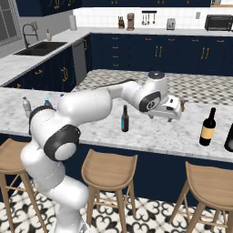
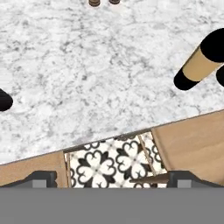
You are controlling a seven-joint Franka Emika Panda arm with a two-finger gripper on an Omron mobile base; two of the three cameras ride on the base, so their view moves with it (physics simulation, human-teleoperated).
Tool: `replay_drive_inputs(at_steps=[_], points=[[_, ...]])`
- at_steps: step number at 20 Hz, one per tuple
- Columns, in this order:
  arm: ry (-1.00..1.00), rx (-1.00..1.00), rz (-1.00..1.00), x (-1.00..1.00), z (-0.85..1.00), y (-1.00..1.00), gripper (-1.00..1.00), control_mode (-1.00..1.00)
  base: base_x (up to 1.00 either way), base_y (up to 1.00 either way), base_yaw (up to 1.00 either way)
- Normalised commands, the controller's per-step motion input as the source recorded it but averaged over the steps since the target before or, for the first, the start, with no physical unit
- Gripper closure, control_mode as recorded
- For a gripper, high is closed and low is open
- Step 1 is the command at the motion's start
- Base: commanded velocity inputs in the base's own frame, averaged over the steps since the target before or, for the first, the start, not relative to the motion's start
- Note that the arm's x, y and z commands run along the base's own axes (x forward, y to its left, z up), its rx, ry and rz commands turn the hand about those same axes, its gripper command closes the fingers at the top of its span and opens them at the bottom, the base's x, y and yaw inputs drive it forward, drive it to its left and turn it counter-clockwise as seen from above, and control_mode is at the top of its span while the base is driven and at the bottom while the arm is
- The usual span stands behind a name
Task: Move the plastic bottles in the middle to the plastics group, and the glass bottles in the middle to the glass group.
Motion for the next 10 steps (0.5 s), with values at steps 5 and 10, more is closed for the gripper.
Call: replay_drive_inputs(at_steps=[5, 10], points=[[-0.11, 0.0, 0.38, 0.04, 0.1, 0.9, -1.0, -1.0, 0.0, 0.0, 0.0], [-0.14, 0.01, 0.11, 0.4, 0.2, 0.81, -1.0, -1.0, 0.0, 0.0, 0.0]])
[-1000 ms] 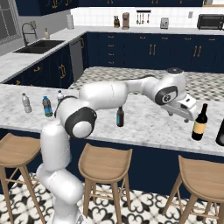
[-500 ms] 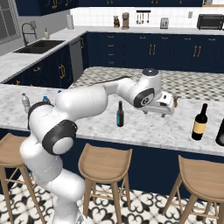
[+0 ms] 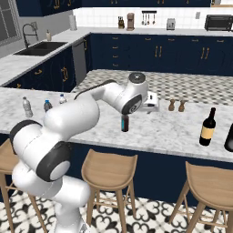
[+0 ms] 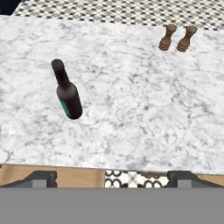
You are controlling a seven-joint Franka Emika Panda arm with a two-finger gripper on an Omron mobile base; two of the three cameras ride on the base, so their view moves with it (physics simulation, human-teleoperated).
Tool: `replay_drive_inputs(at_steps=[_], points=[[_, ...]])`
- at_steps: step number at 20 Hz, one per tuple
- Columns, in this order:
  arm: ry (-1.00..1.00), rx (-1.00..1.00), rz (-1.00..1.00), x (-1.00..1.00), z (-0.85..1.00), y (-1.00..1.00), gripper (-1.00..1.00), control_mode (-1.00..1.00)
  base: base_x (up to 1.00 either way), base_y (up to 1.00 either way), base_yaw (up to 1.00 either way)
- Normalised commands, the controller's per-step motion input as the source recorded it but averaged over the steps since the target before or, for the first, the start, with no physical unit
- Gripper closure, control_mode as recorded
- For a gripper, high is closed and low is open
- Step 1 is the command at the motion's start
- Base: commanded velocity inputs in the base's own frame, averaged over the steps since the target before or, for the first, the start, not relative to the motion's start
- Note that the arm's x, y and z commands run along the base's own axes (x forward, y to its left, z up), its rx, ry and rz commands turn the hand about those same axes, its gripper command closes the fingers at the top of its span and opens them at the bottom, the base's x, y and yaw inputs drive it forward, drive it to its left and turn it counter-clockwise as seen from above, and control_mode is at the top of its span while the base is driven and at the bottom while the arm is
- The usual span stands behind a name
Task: Move the plastic bottles in the middle to the plastics group, and the glass bottles in the middle to the glass group.
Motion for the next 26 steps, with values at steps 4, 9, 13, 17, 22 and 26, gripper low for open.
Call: replay_drive_inputs(at_steps=[4, 9, 13, 17, 22, 26], points=[[-0.02, 0.05, 0.0, 0.48, 0.07, 0.73, -1.0, -1.0, 0.0, 0.0, 0.0], [0.0, 0.0, 0.0, 0.47, -0.05, 0.68, -1.0, -1.0, 0.0, 0.0, 0.0], [0.03, 0.0, 0.0, 0.58, 0.0, 0.11, -1.0, -1.0, 0.0, 0.0, 0.0], [0.1, 0.0, 0.0, 0.27, -0.13, 0.05, -1.0, -1.0, 0.0, 0.0, 0.0], [0.03, 0.0, 0.0, 0.0, -0.16, 0.04, -1.0, -1.0, 0.0, 0.0, 0.0], [0.01, 0.01, 0.0, 0.29, -0.32, 0.2, -1.0, -1.0, 0.0, 0.0, 0.0]])
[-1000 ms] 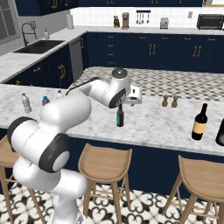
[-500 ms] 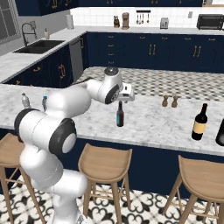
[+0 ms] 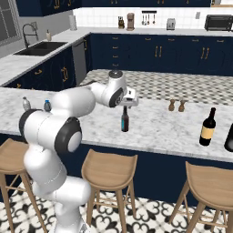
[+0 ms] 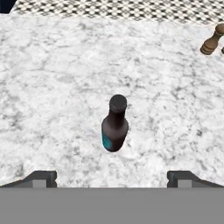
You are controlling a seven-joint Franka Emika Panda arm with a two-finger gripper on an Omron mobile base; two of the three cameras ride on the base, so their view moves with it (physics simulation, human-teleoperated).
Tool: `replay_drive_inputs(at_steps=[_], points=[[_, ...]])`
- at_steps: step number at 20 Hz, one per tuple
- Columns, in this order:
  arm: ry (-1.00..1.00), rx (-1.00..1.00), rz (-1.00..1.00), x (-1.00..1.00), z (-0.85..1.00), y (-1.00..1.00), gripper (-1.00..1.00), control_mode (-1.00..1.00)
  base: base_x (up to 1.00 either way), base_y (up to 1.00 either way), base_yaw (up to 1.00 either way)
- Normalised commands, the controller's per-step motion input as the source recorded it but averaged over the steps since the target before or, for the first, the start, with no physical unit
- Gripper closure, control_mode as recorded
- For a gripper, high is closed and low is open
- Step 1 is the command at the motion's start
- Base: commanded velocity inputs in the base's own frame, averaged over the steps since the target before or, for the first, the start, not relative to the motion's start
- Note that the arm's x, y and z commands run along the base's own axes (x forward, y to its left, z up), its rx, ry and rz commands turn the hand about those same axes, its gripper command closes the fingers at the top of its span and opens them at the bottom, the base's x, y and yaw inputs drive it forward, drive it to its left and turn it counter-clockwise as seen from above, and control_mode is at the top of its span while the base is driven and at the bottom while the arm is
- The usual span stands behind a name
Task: Move the plastic bottles in the middle to the plastics group, and the glass bottles in the middle to the glass group.
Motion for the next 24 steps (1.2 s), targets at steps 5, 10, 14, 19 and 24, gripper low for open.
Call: replay_drive_inputs(at_steps=[5, 10, 14, 19, 24], points=[[0.0, 0.0, 0.0, 0.34, -0.3, 0.12, -1.0, -1.0, 0.0, 0.0, 0.0], [0.0, 0.0, 0.0, 0.29, -0.13, 0.0, -1.0, -1.0, 0.0, 0.0, 0.0], [0.0, -0.01, 0.0, 0.29, -0.09, -0.09, -1.0, -1.0, 0.0, 0.0, 0.0], [0.01, -0.01, 0.0, 0.31, -0.17, -0.16, -1.0, -1.0, 0.0, 0.0, 0.0], [0.0, -0.01, 0.0, 0.2, -0.19, -0.11, -1.0, -1.0, 0.0, 0.0, 0.0]])
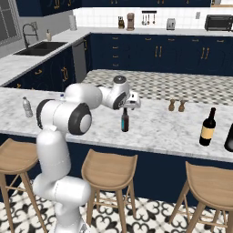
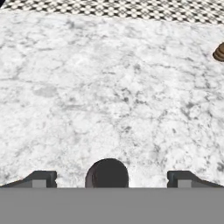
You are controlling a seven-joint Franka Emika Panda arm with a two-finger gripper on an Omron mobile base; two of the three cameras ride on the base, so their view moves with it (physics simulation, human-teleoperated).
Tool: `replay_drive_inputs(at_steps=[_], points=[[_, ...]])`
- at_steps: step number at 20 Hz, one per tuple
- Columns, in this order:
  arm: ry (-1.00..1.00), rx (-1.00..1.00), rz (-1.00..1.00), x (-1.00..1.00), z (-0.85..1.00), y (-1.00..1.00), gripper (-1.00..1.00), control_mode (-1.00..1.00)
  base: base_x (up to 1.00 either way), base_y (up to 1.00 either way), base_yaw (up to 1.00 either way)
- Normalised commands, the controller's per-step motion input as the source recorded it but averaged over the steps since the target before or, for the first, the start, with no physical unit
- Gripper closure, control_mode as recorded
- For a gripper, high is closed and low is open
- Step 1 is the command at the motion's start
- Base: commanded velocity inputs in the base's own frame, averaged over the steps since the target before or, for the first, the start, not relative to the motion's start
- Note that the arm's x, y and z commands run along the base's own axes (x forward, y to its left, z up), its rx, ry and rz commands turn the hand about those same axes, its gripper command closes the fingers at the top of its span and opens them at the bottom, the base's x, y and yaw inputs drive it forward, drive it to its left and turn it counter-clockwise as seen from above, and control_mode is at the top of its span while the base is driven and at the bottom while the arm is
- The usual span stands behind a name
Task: Move the plastic bottles in the middle to the plastics group, and the glass bottles in the middle to the glass group.
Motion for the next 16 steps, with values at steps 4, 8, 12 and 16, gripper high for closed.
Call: replay_drive_inputs(at_steps=[4, 8, 12, 16], points=[[0.0, 0.0, 0.0, 0.06, -0.13, -0.05, -1.0, -1.0, 0.0, 0.0, 0.0], [0.0, 0.0, 0.0, 0.05, -0.14, 0.0, -1.0, -1.0, 0.0, 0.0, 0.0], [0.0, 0.01, 0.0, 0.09, -0.11, 0.02, -1.0, -1.0, 0.0, 0.0, 0.0], [0.0, 0.01, 0.0, 0.06, -0.09, 0.03, -1.0, -1.0, 0.0, 0.0, 0.0]])
